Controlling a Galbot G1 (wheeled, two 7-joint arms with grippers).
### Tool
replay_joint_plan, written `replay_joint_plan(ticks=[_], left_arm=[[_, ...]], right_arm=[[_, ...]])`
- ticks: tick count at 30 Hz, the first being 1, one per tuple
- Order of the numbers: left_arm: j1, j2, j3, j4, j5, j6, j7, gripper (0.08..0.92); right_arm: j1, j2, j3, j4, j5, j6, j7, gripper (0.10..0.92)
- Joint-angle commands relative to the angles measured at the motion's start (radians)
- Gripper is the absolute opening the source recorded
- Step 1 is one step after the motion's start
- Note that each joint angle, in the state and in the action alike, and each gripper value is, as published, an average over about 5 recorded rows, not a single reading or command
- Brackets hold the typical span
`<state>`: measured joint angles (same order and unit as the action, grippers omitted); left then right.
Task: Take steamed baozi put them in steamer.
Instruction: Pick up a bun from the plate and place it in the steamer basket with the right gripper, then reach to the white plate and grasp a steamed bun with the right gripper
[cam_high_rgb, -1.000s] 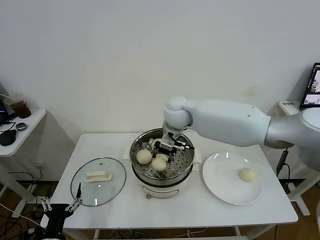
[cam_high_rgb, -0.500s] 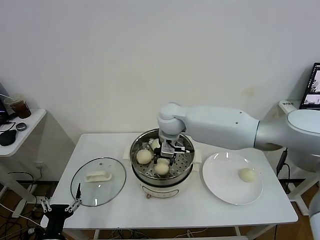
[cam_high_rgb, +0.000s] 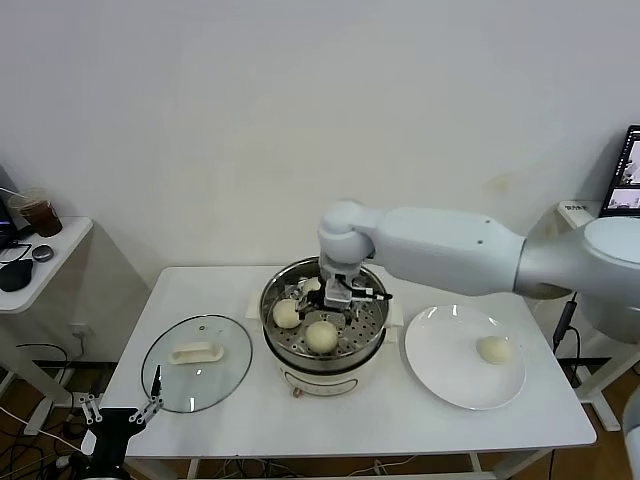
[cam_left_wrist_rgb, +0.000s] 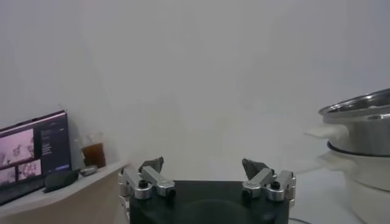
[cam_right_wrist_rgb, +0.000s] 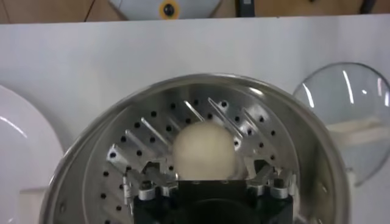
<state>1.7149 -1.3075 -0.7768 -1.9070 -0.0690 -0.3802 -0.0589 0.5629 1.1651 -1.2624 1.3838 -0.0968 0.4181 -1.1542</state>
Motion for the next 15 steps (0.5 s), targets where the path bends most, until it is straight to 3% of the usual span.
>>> replay_joint_plan(ticks=[1,4,8,15], left_arm=[[-0.001,0.002,0.001,-0.002,0.0,0.001,0.001,0.823],[-0.004,0.007,0.002,-0.002,-0.001,0.002,0.001,0.823],[-0.01,0.012,0.009,0.002,0.001,0.003,0.002,0.823],[-0.016,0.018,0.022,0.01,0.006,0.004,0.004,0.823]], right_arm=[[0.105,-0.263,0.038,0.083,0.15,-0.306,-0.05,0.822],[0.095,-0.384,0.057,0.121,0.173,-0.462,-0.071,0.823],[0.046,-0.535,0.099,0.138,0.074,-0.598,-0.118,0.823],[-0.203,-0.693,0.271,0.062,-0.031,-0.585,-0.121,0.823]])
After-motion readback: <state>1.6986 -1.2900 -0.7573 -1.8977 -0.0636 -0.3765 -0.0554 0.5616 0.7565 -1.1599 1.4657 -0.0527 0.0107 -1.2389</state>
